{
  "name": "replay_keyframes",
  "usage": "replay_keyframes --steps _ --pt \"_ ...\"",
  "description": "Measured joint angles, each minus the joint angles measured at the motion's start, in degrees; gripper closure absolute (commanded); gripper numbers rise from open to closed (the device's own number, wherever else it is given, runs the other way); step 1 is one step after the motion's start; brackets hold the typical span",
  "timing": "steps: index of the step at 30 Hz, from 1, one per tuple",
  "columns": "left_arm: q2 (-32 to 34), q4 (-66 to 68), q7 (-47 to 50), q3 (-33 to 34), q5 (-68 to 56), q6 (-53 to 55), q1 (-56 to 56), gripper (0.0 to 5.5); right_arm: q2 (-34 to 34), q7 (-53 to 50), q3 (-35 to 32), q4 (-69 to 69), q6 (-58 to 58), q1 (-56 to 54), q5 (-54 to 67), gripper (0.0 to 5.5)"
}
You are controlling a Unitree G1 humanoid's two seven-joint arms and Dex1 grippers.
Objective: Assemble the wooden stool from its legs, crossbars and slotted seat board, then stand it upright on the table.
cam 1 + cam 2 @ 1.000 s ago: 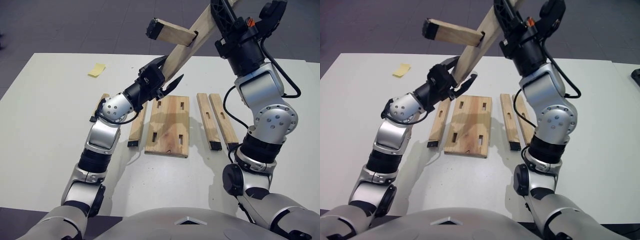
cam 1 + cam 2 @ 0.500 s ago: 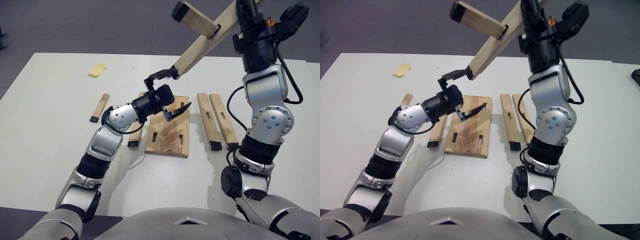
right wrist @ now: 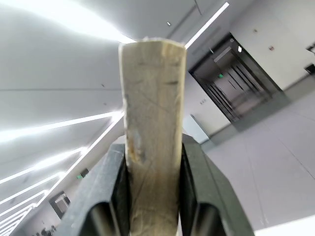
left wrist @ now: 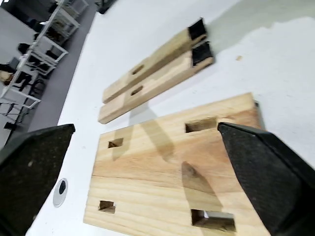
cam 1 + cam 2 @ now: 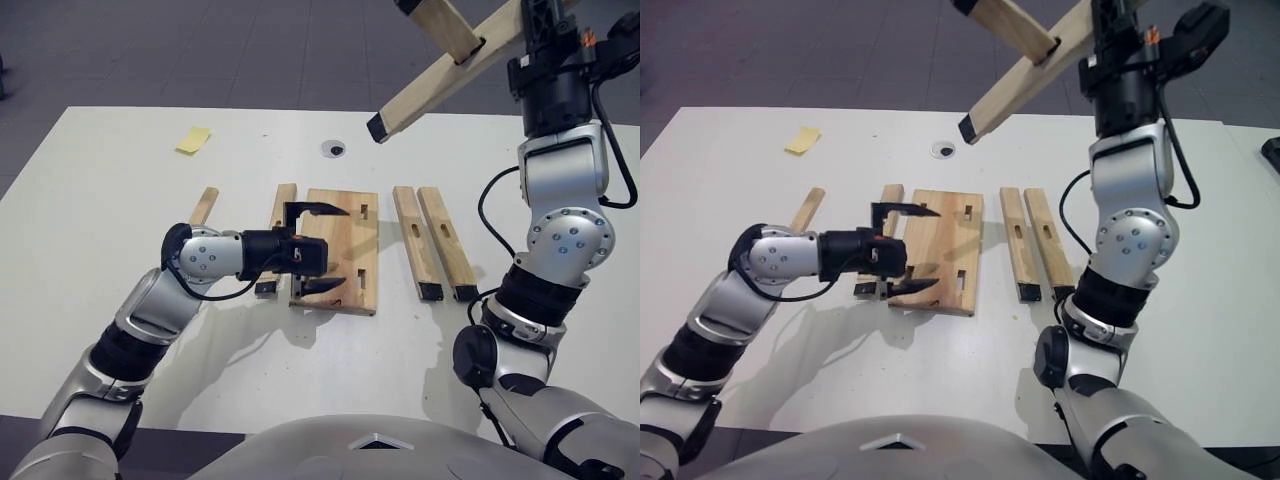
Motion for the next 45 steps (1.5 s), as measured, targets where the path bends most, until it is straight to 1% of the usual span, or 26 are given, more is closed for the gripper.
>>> replay_keyframes --steps 4,9,13,16,25,29,31,35,38,40,41,42,43,44,45 --pt "3.41 -1.69 -3.78 -2.2 1.31 -0.86 1.36 0.1 0.08 -0.77 1.18 0.37 0.59 0.92 -0.05 4.51" --pt "3.02 1.58 -2.47 -5.93 8.68 -3.36 2.02 0.1 0.53 -0.99 2.1 0.86 0.6 0.95 -0.01 4.51" --pt "-0.82 9.23 3.56 -8.75 16.98 -6.01 0.96 0.1 0.75 -1.17 2.18 1.0 0.6 0.96 0.19 4.51" --pt "-3.83 14.13 8.71 -8.69 20.35 -6.75 -0.94 0.1 0.76 -1.2 2.18 1.0 0.59 0.96 0.32 4.51" --pt "-11.49 24.68 17.22 -8.37 23.37 -7.35 -4.85 0.1 1.15 -1.36 2.22 1.15 -0.23 0.84 -0.07 4.51" --pt "-13.98 25.28 18.54 -7.14 22.0 -6.85 -5.04 0.1 1.09 -0.9 2.93 1.18 -0.62 0.79 -1.9 4.51" --pt "-15.28 22.14 18.15 -4.65 18.52 -4.77 -4.9 0.1 1.07 -0.76 3.47 1.06 -0.75 0.84 -2.67 4.51" --pt "-17.65 8.66 17.26 6.03 5.76 6.85 -4.93 0.1 0.63 -0.17 5.45 0.05 -1.5 2.15 -6.93 4.51" --pt "-19.9 2.12 18.69 18.45 -7.68 18.25 -4.98 0.1 0.27 0.38 6.87 -2.15 -2.03 5.39 -10.2 4.51" --pt "-21.64 2.72 23.26 26.65 -13.43 22.43 -5.69 0.1 0.15 0.38 7.8 -3.67 -2.07 7.62 -12.03 4.51" --pt "-23.21 4.44 28.08 32.15 -16.0 24.52 -7.24 0.1 0.11 0.32 8.28 -4.92 -2.07 9.25 -13.22 4.51" --pt "-24.78 6.41 32.87 36.22 -16.99 25.47 -9.06 0.1 0.13 0.16 8.51 -6.12 -2.06 10.8 -13.66 4.51" --pt "-25.9 8.38 37.47 39.19 -17.29 25.7 -10.63 0.1 0.18 -0.34 8.59 -7.37 -2.04 12.44 -14.09 4.51" --pt "-26.38 9.08 39.03 40.03 -17.29 25.61 -10.93 0.1 0.23 -0.56 8.58 -7.72 -2.02 13.03 -14.29 4.51" --pt "-28.23 11.02 43.49 40.94 -16.96 24.58 -11.3 0.1 0.58 -1.03 8.53 -8.79 -2.05 14.3 -14.83 4.51"
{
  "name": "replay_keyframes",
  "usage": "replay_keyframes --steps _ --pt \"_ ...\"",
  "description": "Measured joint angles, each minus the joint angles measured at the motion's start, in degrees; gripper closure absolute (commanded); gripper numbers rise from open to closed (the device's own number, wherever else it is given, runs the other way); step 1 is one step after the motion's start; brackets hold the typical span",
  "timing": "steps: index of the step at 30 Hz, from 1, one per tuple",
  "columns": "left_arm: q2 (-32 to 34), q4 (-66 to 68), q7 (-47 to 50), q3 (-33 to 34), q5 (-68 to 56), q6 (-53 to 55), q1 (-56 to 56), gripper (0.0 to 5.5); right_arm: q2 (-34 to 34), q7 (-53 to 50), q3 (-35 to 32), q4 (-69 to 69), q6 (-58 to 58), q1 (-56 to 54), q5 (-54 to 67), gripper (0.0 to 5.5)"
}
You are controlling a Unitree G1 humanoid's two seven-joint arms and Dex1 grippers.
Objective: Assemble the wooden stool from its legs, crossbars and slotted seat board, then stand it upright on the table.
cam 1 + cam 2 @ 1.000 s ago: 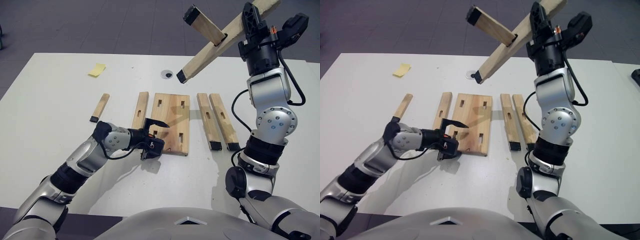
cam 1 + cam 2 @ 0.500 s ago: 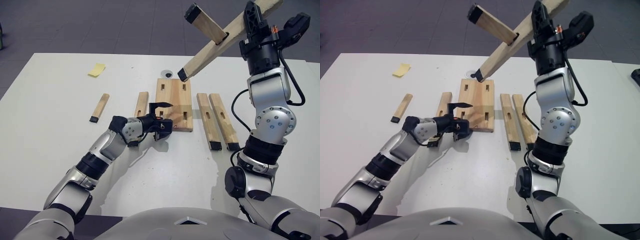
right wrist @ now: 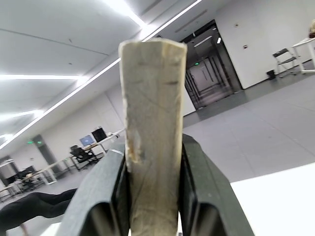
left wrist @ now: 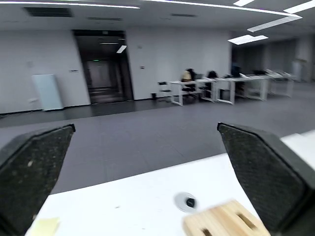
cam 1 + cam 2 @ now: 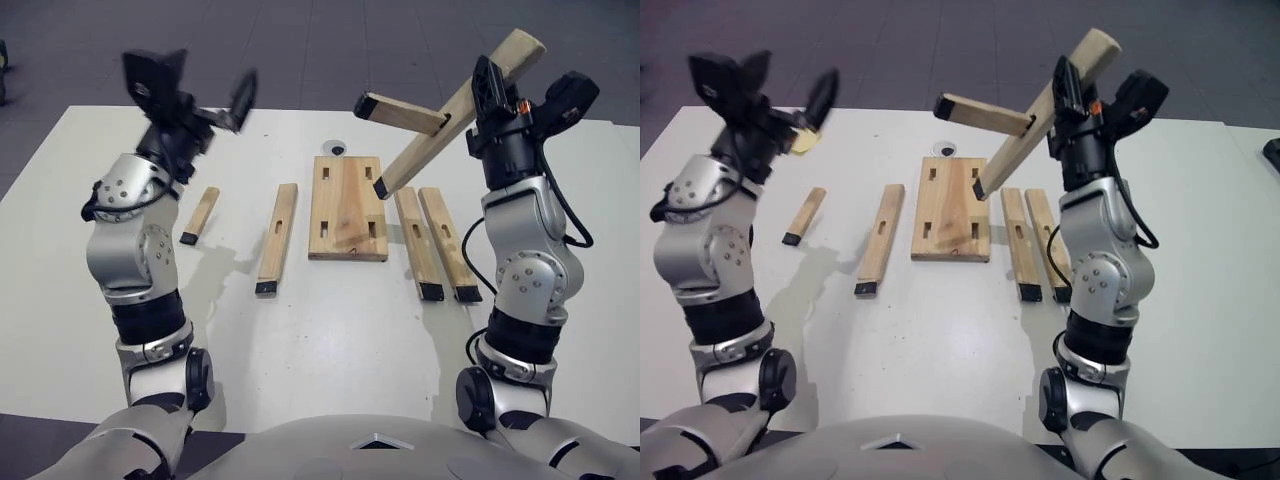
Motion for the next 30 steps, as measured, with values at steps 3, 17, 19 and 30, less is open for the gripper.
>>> replay_keyframes --steps 3,17,19,30 --pt "-3.74 3.53 6.69 -0.27 1.56 -1.94 0.05 0.1 1.25 -0.32 0.21 -0.98 -0.12 1.8 -0.36 4.51" --pt "-5.79 11.54 14.02 -0.34 0.59 -9.11 -1.75 0.1 8.27 2.14 2.61 5.15 -8.16 7.95 -5.71 4.51" --pt "-5.79 12.27 14.17 -0.48 0.39 -9.88 -2.53 0.1 8.96 2.22 2.68 5.46 -9.03 9.1 -6.55 4.51" --pt "-7.41 14.09 19.12 1.35 -2.72 -11.07 -5.67 0.1 8.81 2.16 4.19 6.19 -11.01 9.36 -10.92 4.51"
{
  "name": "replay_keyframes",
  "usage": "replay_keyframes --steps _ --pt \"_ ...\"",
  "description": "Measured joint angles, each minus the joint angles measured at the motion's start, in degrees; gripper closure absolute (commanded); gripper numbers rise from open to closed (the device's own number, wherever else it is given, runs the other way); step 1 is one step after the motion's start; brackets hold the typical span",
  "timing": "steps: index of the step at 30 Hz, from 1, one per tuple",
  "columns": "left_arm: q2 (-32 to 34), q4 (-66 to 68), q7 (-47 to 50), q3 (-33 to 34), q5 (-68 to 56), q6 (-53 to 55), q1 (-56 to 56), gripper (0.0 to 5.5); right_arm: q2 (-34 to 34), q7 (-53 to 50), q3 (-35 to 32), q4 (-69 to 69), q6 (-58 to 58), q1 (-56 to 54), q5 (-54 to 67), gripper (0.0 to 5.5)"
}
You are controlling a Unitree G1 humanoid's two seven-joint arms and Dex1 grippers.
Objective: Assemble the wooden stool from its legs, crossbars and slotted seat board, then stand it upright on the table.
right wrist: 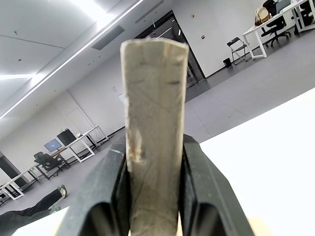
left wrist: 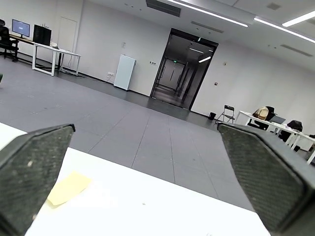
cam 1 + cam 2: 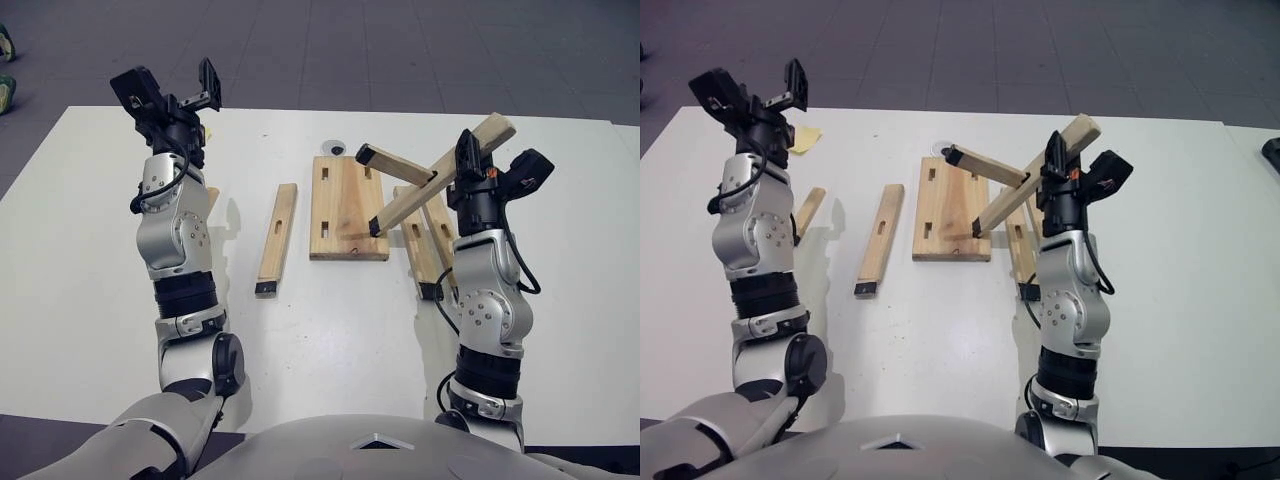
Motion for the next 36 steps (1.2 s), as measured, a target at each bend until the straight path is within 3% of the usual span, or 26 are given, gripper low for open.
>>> replay_keyframes --steps 17,36 --pt "-0.12 -4.72 8.76 -1.78 1.05 1.33 -3.98 0.1 -5.32 5.3 11.57 -0.32 -0.1 1.28 -12.68 4.51" --pt "-0.27 -6.35 8.82 -5.51 4.28 -0.4 -1.57 0.1 -7.52 8.29 12.79 -0.46 2.11 0.2 -13.2 4.51"
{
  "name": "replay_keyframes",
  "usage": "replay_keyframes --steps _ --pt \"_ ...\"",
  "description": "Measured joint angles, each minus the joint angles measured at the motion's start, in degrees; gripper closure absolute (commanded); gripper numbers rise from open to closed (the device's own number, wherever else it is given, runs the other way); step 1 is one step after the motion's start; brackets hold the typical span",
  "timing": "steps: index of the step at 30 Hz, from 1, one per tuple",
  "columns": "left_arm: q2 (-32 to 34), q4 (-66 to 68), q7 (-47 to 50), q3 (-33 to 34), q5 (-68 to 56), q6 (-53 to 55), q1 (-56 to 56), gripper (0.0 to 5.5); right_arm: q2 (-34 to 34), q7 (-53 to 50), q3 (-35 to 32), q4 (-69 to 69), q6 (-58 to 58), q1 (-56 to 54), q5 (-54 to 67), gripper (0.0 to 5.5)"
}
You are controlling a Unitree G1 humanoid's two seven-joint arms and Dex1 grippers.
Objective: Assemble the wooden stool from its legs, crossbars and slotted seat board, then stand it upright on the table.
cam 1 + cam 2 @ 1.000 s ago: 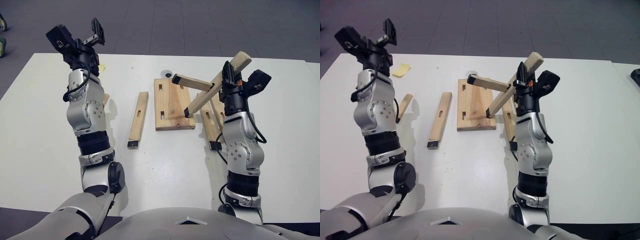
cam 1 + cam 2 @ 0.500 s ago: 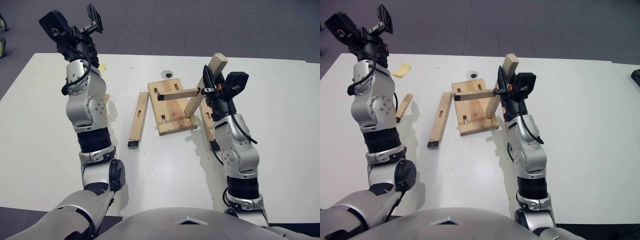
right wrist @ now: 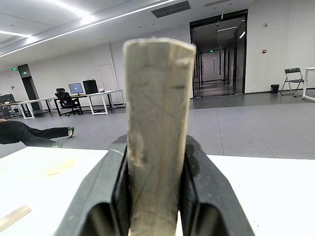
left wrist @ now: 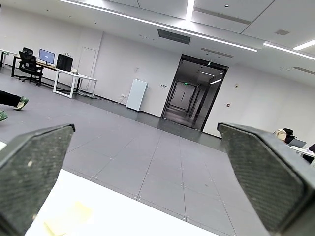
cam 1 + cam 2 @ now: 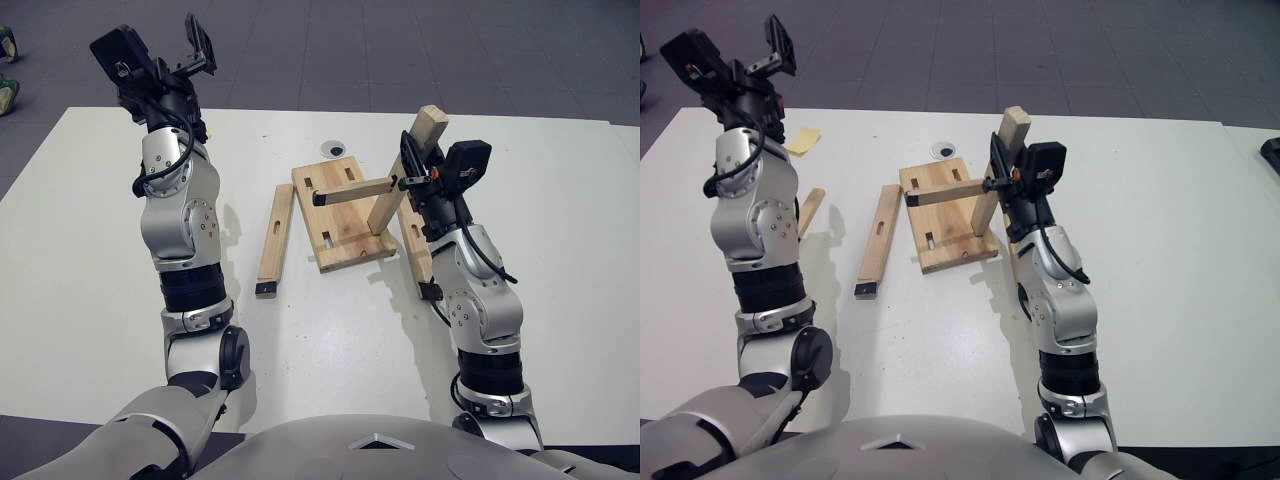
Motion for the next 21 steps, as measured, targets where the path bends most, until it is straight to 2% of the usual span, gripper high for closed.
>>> replay_keyframes --steps 4,5,8,21 --pt "-0.13 0.51 -0.03 -0.8 0.52 -0.71 -0.02 0.1 -0.1 0.03 0.09 0.05 0.06 -0.09 0.01 4.51" --pt "-0.13 0.72 -0.06 -0.96 0.56 -0.79 -0.09 0.1 -0.1 0.04 0.09 0.11 0.07 -0.15 0.03 4.14" --pt "-0.1 1.68 -0.25 -1.56 1.02 -1.03 -0.66 0.1 -0.58 0.95 1.03 2.58 3.31 1.26 -0.54 3.63" --pt "-0.24 4.57 -1.48 -2.5 1.15 -2.6 -0.98 0.1 1.99 2.79 -0.47 5.79 4.47 1.67 0.14 1.7"
